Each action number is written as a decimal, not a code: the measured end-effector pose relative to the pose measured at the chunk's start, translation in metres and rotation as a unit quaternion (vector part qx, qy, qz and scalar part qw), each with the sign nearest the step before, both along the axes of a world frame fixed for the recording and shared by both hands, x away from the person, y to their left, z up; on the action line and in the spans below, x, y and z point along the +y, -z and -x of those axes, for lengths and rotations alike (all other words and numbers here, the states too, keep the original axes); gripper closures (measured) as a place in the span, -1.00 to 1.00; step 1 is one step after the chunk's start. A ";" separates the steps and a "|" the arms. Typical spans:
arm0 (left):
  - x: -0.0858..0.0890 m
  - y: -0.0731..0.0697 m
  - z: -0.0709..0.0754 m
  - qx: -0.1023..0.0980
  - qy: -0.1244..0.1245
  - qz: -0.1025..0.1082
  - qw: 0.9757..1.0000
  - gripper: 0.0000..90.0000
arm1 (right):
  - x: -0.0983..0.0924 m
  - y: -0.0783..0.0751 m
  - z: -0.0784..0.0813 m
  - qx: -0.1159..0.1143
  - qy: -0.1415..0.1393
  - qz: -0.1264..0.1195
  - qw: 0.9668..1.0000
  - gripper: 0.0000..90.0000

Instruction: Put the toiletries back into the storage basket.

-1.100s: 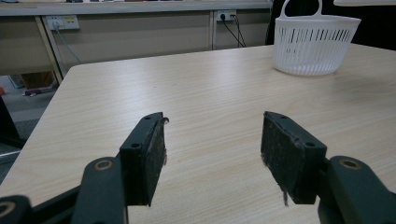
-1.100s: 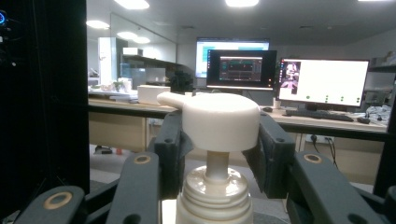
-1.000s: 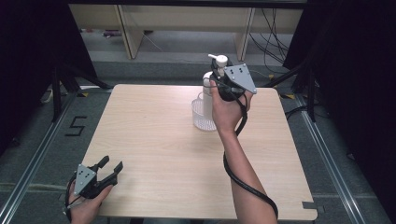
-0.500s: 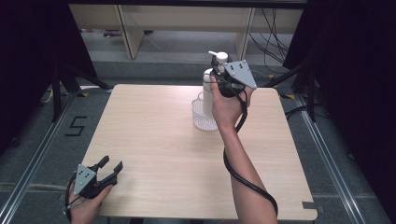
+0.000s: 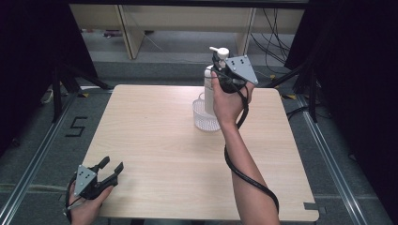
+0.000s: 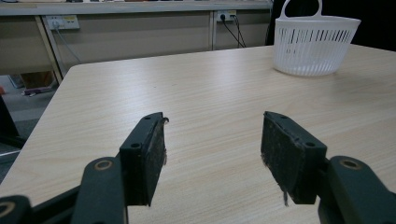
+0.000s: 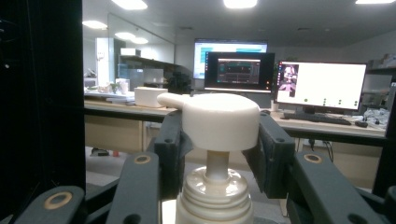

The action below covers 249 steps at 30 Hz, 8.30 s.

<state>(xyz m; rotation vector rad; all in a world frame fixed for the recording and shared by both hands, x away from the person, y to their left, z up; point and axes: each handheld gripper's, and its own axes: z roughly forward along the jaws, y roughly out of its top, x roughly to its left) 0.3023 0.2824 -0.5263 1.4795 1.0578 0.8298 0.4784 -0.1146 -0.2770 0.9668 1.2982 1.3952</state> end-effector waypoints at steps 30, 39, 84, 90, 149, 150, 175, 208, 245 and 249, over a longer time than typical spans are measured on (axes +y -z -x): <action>0.000 0.000 0.000 0.000 0.000 0.000 1.000 -0.12 | 0.008 -0.002 -0.024 0.014 -0.007 -0.005 1.000 0.34; 0.000 0.000 0.000 0.000 0.000 0.000 1.000 -0.12 | 0.009 0.001 -0.032 0.021 -0.007 -0.003 1.000 0.33; 0.000 0.000 0.000 -0.001 0.001 -0.001 1.000 -0.12 | 0.011 0.027 -0.053 0.058 -0.012 -0.003 0.998 0.33; 0.000 0.000 0.000 -0.001 0.001 -0.001 1.000 -0.12 | 0.012 0.030 -0.052 0.059 -0.011 -0.003 0.998 0.33; 0.000 -0.001 0.001 0.003 0.002 -0.008 1.000 -0.12 | 0.014 0.068 -0.045 0.090 -0.020 -0.004 0.996 0.33; 0.000 -0.001 0.001 0.002 0.003 -0.008 1.000 -0.12 | 0.014 0.069 -0.044 0.091 -0.018 -0.004 0.996 0.33; 0.000 -0.001 0.001 0.002 0.003 -0.007 1.000 -0.12 | 0.012 0.081 -0.044 0.100 -0.017 0.002 0.995 0.33; 0.000 -0.001 0.001 0.002 0.003 -0.008 1.000 -0.12 | 0.013 0.098 -0.047 0.126 -0.016 0.000 0.992 0.33; 0.000 -0.001 0.001 0.003 0.002 -0.008 1.000 -0.13 | 0.005 0.094 -0.042 0.153 -0.019 0.027 0.988 -0.41; -0.001 0.000 0.000 -0.001 0.003 -0.004 1.000 -0.13 | 0.002 0.094 -0.034 0.157 -0.029 0.033 0.987 -0.44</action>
